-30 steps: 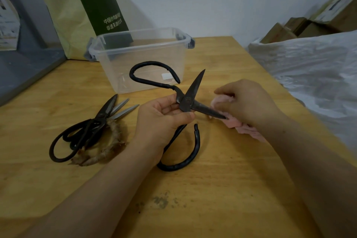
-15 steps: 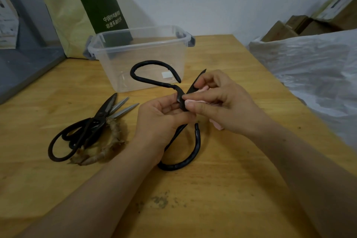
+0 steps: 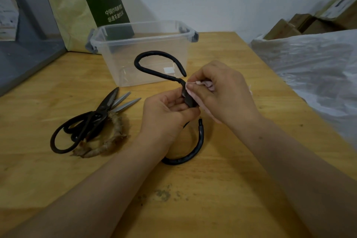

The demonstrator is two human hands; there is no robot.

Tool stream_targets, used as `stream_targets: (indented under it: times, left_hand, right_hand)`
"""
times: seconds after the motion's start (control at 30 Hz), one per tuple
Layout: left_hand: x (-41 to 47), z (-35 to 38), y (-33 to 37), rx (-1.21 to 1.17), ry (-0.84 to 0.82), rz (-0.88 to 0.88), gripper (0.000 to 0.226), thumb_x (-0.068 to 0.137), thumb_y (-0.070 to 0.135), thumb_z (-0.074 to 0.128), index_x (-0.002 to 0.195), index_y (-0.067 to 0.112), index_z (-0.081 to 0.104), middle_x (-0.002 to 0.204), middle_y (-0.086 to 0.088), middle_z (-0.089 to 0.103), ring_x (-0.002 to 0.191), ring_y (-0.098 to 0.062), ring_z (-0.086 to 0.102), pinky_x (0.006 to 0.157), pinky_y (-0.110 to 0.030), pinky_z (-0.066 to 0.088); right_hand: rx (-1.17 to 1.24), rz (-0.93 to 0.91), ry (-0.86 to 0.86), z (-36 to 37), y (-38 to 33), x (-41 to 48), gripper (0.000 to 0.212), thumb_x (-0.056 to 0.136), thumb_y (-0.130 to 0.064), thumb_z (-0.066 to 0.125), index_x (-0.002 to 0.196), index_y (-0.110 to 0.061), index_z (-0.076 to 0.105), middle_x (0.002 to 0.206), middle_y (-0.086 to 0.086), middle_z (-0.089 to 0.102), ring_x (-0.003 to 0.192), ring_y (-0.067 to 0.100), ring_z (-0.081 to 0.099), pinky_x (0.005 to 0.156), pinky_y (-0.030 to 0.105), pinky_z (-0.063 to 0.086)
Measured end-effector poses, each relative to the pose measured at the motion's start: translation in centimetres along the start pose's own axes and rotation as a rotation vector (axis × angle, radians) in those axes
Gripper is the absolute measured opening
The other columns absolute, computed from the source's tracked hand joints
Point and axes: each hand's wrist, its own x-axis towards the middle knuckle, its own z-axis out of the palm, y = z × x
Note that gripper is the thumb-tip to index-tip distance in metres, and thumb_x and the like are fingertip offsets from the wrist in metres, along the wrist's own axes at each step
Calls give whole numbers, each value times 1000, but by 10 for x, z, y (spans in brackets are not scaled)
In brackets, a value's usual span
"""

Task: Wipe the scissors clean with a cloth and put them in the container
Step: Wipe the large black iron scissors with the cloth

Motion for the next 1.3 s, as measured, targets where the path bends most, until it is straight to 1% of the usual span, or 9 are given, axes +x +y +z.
stream_targets:
  times: [0.17, 0.27, 0.33, 0.43, 0.57, 0.8, 1.0, 1.13, 1.3]
  left_hand:
    - [-1, 0, 0, -12, 1, -35, 39, 69, -21, 68, 87, 13, 67, 71, 10, 73, 70, -3, 69, 65, -14, 54]
    - [0, -1, -1, -11, 9, -27, 37, 68, -20, 68, 90, 10, 68, 78, 7, 74, 73, -5, 70, 68, -16, 55]
    - [0, 0, 1, -5, -5, -3, 37, 68, -19, 69, 93, 8, 68, 81, 7, 74, 75, -5, 71, 68, -16, 55]
    - [-2, 2, 1, -11, -8, 4, 38, 67, -19, 69, 90, 12, 68, 75, 9, 74, 73, -5, 70, 67, -16, 55]
    - [-2, 3, 0, 9, -2, 23, 39, 72, -20, 65, 90, 14, 67, 74, 10, 73, 75, -4, 70, 67, -13, 54]
    - [-2, 4, 1, 4, -14, -14, 39, 69, -22, 66, 82, 15, 67, 67, 12, 72, 67, 0, 68, 61, -11, 51]
    - [0, -4, -3, 4, 36, -41, 34, 65, -16, 72, 88, 9, 70, 82, 2, 75, 73, -6, 71, 65, -15, 54]
    - [2, -4, -3, 34, 47, -18, 41, 67, -15, 72, 105, 1, 67, 93, -4, 74, 81, -9, 71, 72, -18, 56]
    - [2, -3, -3, 38, 33, 5, 41, 65, -12, 74, 103, 2, 68, 95, -4, 74, 84, -11, 71, 72, -18, 55]
  right_hand:
    - [57, -19, -93, -12, 8, -2, 3, 82, -17, 72, 83, -15, 71, 86, -3, 63, 84, 12, 59, 74, 23, 46]
    - [-45, 34, -175, -20, 20, -4, 2, 81, -15, 72, 83, -16, 72, 83, -9, 60, 86, 13, 60, 77, 28, 48]
    - [-40, 73, -85, -24, 24, -6, 4, 81, -15, 72, 83, -19, 72, 84, -8, 61, 86, 13, 61, 78, 30, 49]
    - [94, -9, 123, -24, 14, -4, 7, 82, -18, 71, 89, -20, 72, 90, -6, 66, 87, 7, 61, 79, 19, 48]
    - [30, -139, -8, -6, 8, -6, 19, 81, -28, 68, 93, -15, 75, 94, -2, 64, 89, 15, 61, 78, 25, 48]
    - [22, -136, -48, -9, 16, -5, 21, 80, -30, 66, 85, -12, 74, 89, -4, 61, 81, 14, 60, 70, 31, 49]
    - [4, -15, -239, -24, 29, -8, 10, 78, -28, 73, 86, -22, 74, 87, -17, 54, 85, 6, 56, 74, 22, 44]
    - [244, 159, 25, -27, 24, -8, 8, 81, -27, 71, 86, -33, 68, 93, -17, 59, 89, -3, 55, 71, 6, 42]
    - [427, 265, -185, -12, 21, -12, 16, 76, -23, 76, 85, -31, 65, 89, -14, 69, 86, -3, 64, 71, 11, 49]
